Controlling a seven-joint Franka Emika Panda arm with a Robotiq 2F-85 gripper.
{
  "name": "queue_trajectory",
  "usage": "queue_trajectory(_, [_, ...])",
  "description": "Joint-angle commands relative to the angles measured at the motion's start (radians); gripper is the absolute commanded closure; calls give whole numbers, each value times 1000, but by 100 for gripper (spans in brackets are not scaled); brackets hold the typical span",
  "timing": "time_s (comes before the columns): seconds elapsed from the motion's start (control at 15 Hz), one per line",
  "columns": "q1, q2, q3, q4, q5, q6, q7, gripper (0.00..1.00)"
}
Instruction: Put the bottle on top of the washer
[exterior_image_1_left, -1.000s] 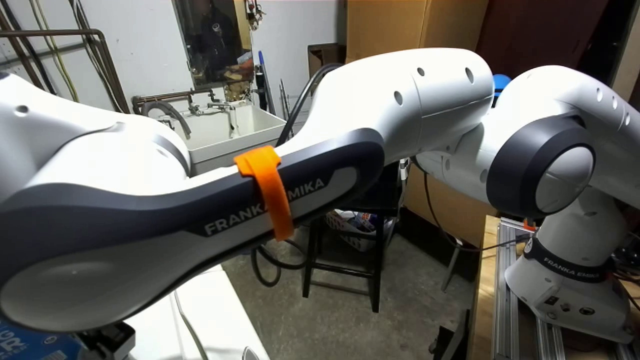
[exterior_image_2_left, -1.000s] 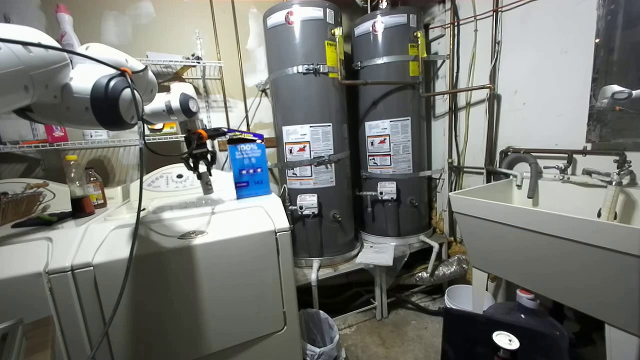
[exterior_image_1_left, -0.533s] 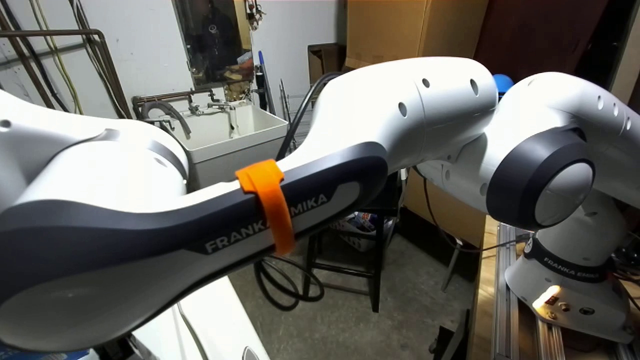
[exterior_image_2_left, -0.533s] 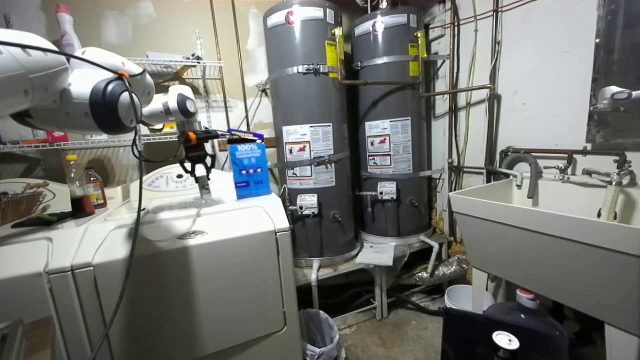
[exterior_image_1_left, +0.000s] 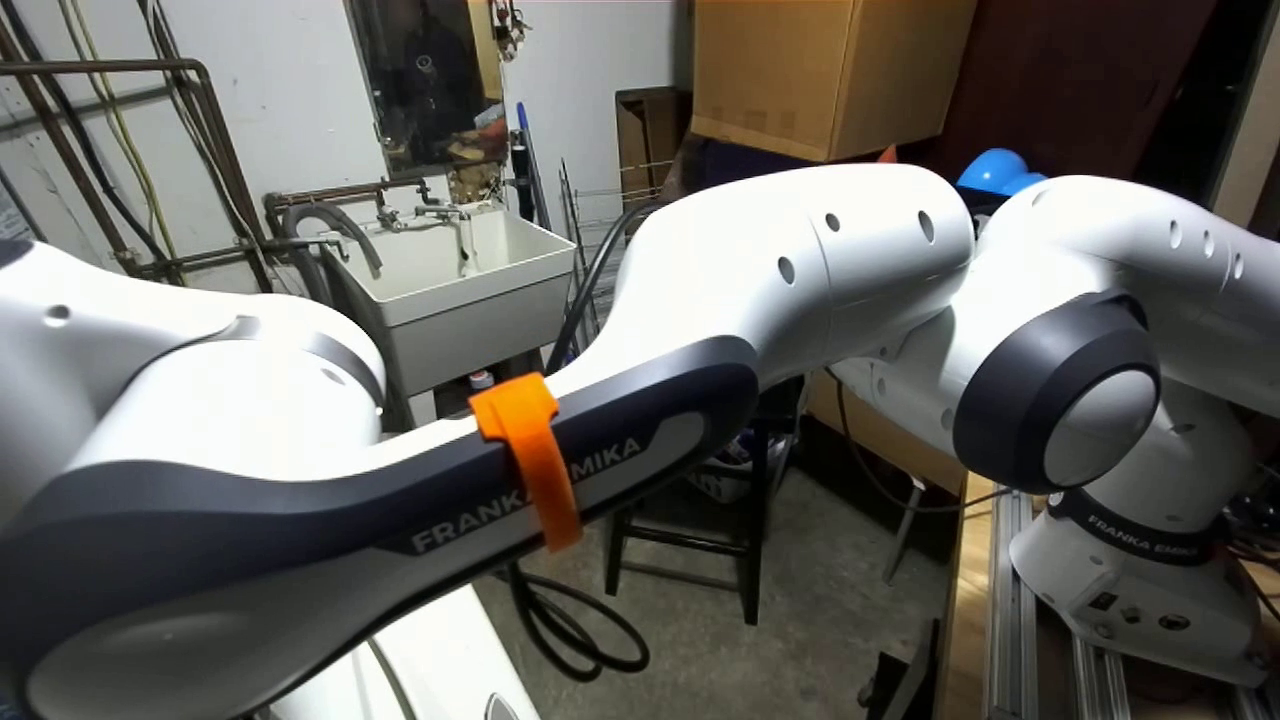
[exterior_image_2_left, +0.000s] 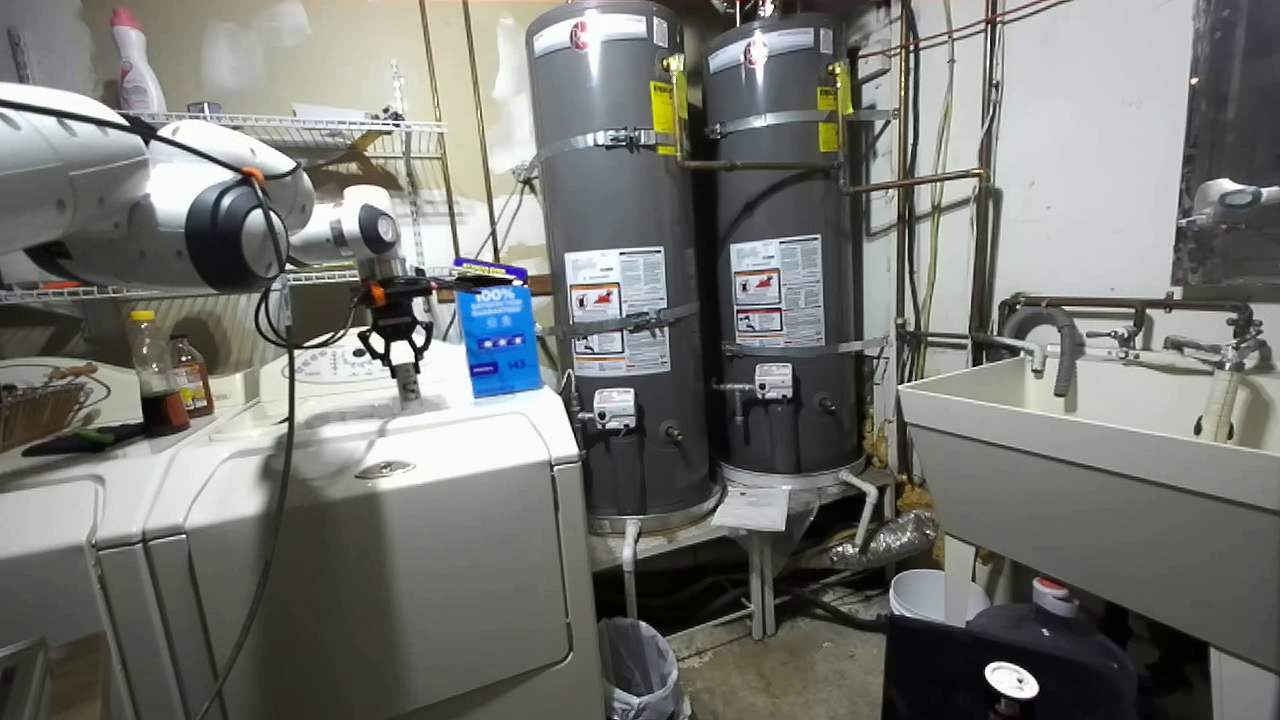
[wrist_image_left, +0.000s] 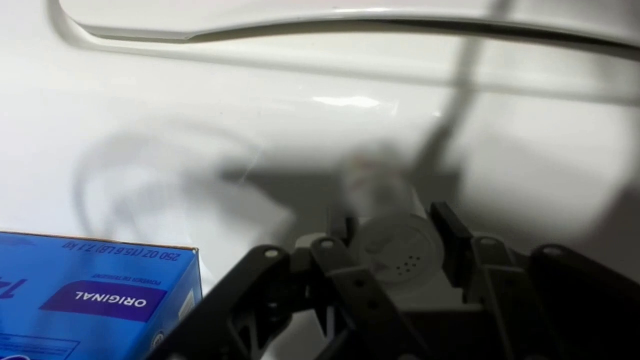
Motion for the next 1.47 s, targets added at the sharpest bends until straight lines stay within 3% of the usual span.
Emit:
queue_trajectory(0.0, [-11,20,-7,15,49,36,25,80])
queue_trajectory(0.27, [-23,30,-2,11,75,44,28,80])
queue_trajectory(0.33, [-24,31,-1,9,81,36,27,31])
queue_trajectory(0.4, [-26,33,1,9,88,34,26,29])
queue_trajectory(0.67, [-20,29,-6,11,92,19,31,2])
queue_trajectory(1.07, [35,-76,-69,-13,31,-54,77,0])
queue_trajectory(1.4, [70,-149,-163,-9,-19,-172,310,0])
